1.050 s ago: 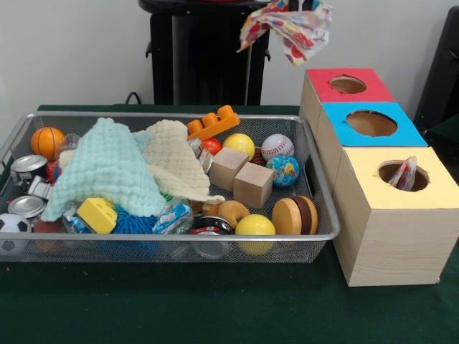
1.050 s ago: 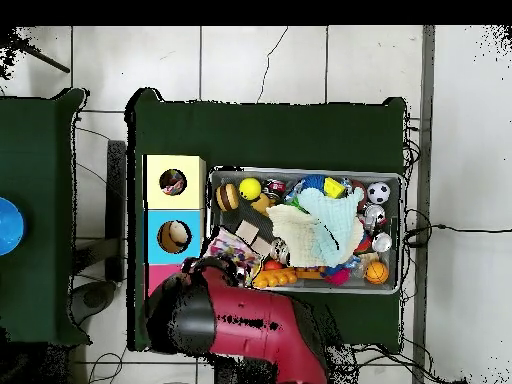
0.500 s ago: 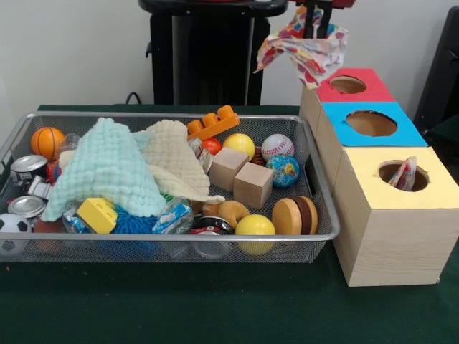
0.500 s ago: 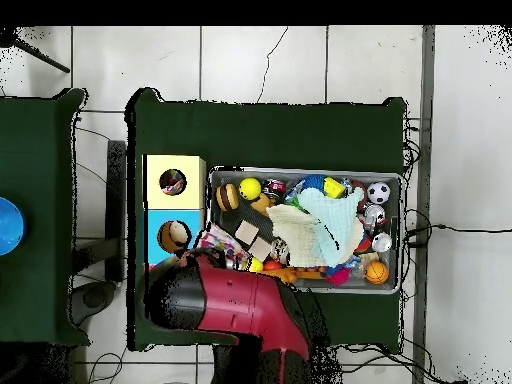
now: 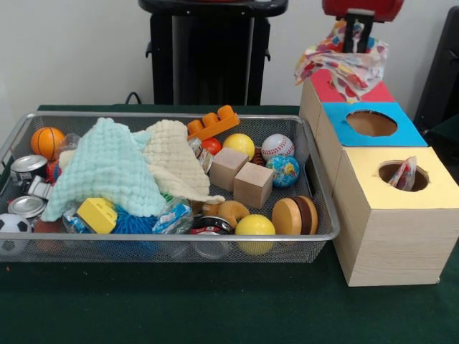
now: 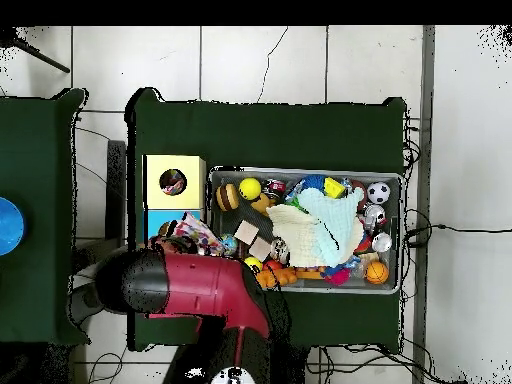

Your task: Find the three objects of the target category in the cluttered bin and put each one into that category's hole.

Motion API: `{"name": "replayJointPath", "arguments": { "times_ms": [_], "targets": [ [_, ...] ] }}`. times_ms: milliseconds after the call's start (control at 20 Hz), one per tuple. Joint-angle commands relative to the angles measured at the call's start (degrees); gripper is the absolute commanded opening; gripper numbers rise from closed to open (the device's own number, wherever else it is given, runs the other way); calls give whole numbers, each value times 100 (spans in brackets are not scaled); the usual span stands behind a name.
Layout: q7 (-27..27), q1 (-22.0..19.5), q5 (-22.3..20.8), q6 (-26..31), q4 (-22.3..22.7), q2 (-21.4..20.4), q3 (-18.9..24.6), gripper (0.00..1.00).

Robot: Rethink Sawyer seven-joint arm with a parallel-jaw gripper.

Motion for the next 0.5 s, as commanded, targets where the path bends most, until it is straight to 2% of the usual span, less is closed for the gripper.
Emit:
{"name": "replayJointPath", "arguments": {
  "times_ms": [50, 350, 500],
  "targets": [
    [2374, 369, 562, 190, -885, 723, -135, 0],
    [2649, 532, 728, 570, -1617, 1166, -241, 0],
    [2494, 364, 726, 650, -1945, 1368, -164, 0]
  ]
}}
